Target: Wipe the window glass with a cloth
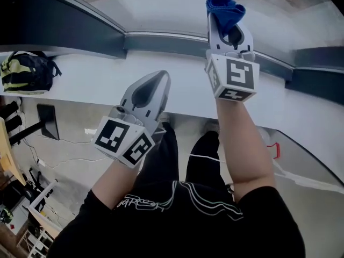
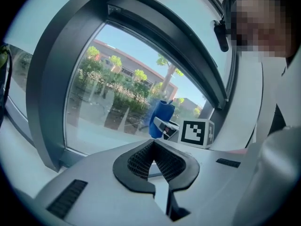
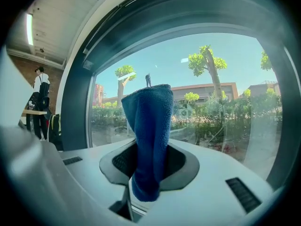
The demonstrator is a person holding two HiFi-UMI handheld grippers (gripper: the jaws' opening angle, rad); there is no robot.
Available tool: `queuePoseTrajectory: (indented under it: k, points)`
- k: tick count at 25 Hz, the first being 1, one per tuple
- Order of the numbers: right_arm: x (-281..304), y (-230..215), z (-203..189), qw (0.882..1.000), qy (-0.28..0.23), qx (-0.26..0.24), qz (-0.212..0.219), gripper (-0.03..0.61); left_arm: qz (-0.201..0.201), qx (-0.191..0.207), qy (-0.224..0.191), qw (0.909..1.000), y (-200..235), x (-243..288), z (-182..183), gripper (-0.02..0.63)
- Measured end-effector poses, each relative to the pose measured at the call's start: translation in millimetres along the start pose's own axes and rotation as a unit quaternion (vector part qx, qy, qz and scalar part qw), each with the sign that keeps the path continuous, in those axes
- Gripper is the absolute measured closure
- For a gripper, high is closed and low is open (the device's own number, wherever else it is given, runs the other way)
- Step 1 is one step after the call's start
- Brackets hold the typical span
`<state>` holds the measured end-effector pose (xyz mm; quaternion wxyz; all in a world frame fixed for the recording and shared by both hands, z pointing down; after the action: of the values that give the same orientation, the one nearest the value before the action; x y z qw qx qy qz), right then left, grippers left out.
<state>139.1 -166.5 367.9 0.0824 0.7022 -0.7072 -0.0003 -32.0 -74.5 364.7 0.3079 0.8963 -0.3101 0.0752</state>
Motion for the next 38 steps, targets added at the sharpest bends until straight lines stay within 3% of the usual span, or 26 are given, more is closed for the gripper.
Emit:
queuePoseTrajectory:
  k: [11, 17, 24, 30, 38]
  points:
    - [-42, -89, -15, 1.000, -0.008, -0.004, 0.005, 0.485, -0.010, -0.001, -0.001, 0.9999, -74, 59, -27, 0.611]
    - [-84, -162, -21, 1.000, -0.011, 0.000, 0.004, 0.485, -0.019, 0.004, 0.003, 0.9998, -147, 97, -47, 0.611]
    - [-75, -182, -44, 1.000, -0.008, 0.004, -0.001, 0.485, -0.023, 0.007, 0.013, 0.9996, -141, 125, -57, 0.611]
    - [-112, -239, -48, 1.000, -0.004, 0.008, -0.028, 0.485, -0.041, 0.016, 0.023, 0.9988, -191, 148, -66, 0.611]
    - [-142, -302, -67, 0.997, 0.005, 0.016, -0.070, 0.485, -0.060, 0.024, 0.040, 0.9971, -223, 175, -82, 0.611]
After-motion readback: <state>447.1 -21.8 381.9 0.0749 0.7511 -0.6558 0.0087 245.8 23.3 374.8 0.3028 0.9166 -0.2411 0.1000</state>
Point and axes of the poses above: the fingertips, and each gripper's own axes: x forward along the fingers, y to its left, z out of its top, the point moved 2 cm from there along -x, backward along the fingers, and after that the axes turned 5 degrees about -x, right-handed, at the moved point
